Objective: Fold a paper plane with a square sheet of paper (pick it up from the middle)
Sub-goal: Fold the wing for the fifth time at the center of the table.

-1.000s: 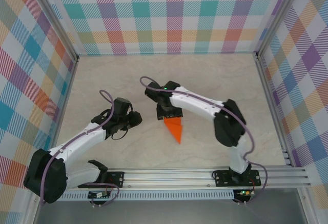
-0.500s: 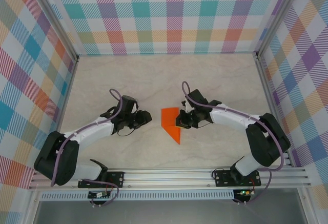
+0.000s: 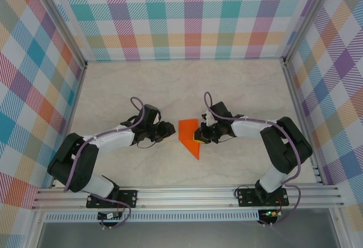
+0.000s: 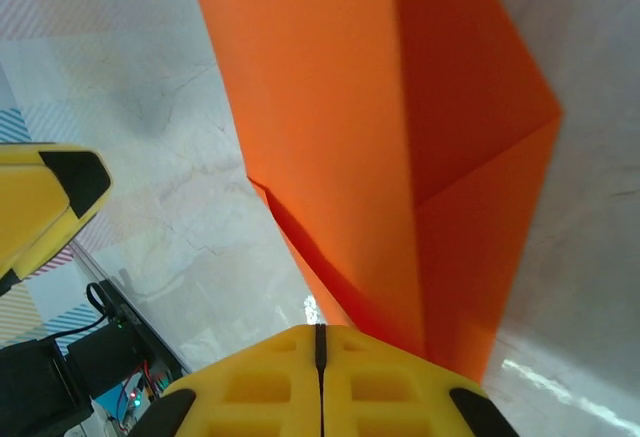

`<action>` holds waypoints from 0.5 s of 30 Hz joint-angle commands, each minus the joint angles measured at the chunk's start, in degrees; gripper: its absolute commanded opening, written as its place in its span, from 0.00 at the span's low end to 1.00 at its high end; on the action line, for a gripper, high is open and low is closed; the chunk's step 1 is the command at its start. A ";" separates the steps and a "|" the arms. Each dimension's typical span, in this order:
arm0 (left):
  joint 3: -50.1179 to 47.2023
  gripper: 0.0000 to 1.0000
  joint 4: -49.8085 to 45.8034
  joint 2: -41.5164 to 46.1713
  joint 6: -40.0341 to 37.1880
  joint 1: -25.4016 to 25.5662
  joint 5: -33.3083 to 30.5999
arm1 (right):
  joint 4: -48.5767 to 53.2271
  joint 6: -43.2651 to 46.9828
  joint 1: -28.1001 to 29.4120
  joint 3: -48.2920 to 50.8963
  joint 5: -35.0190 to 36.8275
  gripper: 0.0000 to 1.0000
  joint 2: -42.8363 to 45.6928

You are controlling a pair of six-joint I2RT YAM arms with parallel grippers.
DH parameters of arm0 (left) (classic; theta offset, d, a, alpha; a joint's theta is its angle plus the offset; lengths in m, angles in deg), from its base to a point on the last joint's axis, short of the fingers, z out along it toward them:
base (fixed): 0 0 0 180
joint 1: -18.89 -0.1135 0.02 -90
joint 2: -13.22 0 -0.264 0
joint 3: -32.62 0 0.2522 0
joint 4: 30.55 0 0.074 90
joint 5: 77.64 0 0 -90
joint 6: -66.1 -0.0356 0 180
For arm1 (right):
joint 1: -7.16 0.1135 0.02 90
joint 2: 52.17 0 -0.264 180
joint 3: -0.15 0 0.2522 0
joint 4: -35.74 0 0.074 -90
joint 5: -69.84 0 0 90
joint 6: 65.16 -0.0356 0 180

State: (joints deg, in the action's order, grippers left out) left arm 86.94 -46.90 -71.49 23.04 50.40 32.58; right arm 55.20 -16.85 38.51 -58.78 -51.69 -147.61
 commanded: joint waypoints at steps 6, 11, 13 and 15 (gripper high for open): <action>2.63 0.37 1.86 -3.11 1.36 2.25 1.45 | -7.01 0.52 -2.60 3.94 -3.36 0.05 -4.24; 3.92 0.39 2.15 -5.05 1.96 3.71 1.48 | -9.26 0.18 -4.31 5.55 -4.65 0.05 -5.90; 4.42 0.41 2.73 -6.26 2.47 4.29 1.65 | -10.14 0.18 -4.85 6.25 -5.21 0.05 -5.99; 4.94 0.42 2.71 -7.25 2.74 4.65 1.33 | -10.42 0.13 -5.28 7.02 -5.21 0.05 -5.60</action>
State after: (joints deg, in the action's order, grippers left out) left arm 90.39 -45.06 -77.26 24.81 54.20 33.04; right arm 45.91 -16.69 34.10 -53.49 -56.89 -152.12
